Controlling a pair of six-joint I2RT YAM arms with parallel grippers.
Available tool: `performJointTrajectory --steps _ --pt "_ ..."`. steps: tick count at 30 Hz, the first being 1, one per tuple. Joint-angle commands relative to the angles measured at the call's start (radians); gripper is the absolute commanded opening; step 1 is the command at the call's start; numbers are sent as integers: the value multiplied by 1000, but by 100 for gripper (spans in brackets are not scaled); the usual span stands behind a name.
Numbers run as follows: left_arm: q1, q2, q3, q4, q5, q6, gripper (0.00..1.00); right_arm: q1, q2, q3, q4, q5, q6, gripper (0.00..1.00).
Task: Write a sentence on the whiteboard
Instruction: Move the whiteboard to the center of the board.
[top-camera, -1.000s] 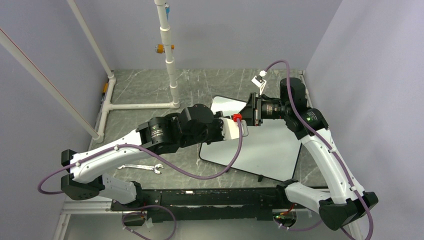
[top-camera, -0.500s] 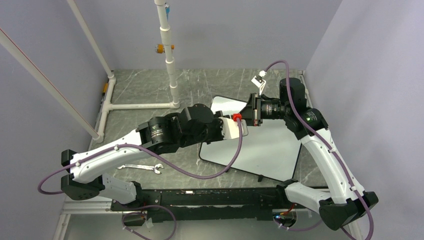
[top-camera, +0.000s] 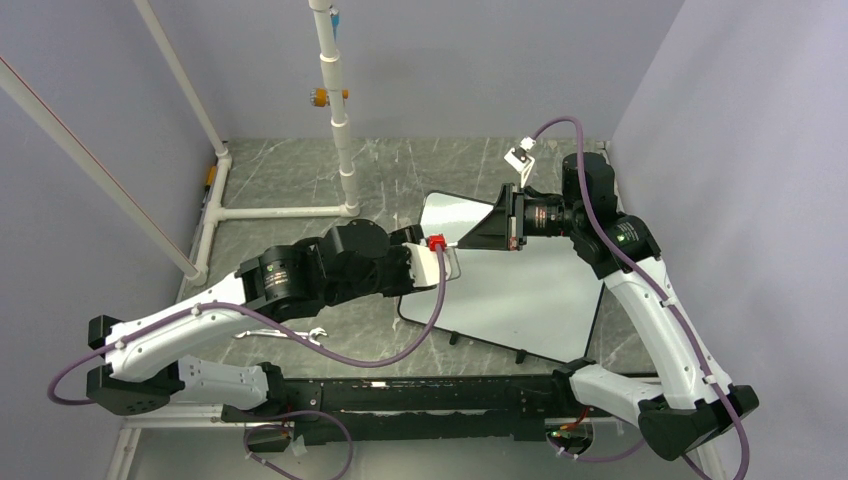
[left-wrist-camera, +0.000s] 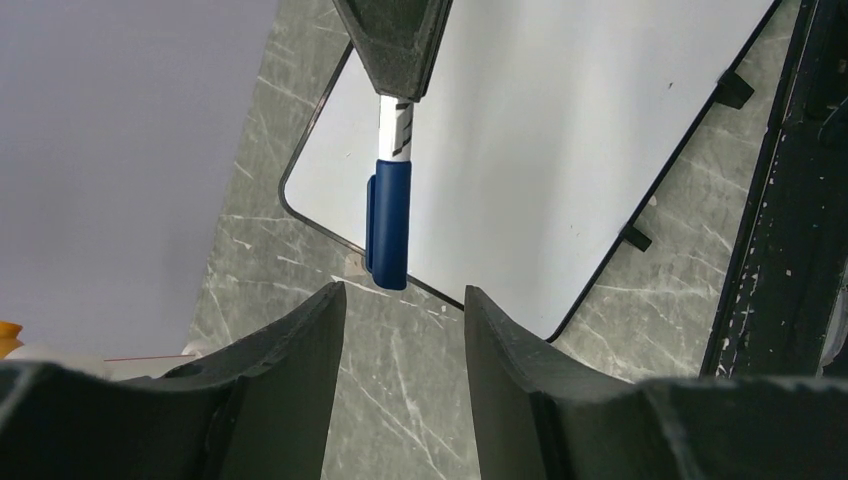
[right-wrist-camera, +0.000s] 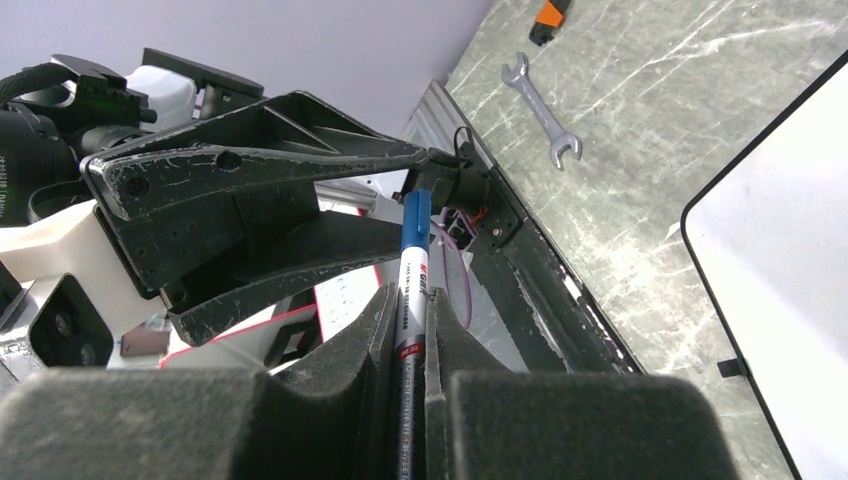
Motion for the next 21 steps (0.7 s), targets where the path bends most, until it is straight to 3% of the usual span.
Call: performJointTrajectory --steps 1,4,7,10,12,15,19,21 --pt "5 -5 2 47 -9 0 50 5 -9 37 23 -9 5 0" --pt "6 22 16 62 -6 9 46 6 -13 32 32 -13 12 0" --pt "7 50 26 78 -15 12 35 6 -17 28 41 -18 19 0" --pt "7 73 45 85 -25 3 19 9 -19 22 47 -18 25 0" --pt "8 84 49 93 -24 -7 1 9 -23 18 57 -13 33 0" --pt "7 87 44 100 -25 -17 0 9 -25 11 71 -7 49 2" --pt "7 88 42 97 -28 -19 0 10 -24 14 74 -3 53 38" --pt "7 87 42 95 -30 -19 0 11 -22 18 72 0 55 47"
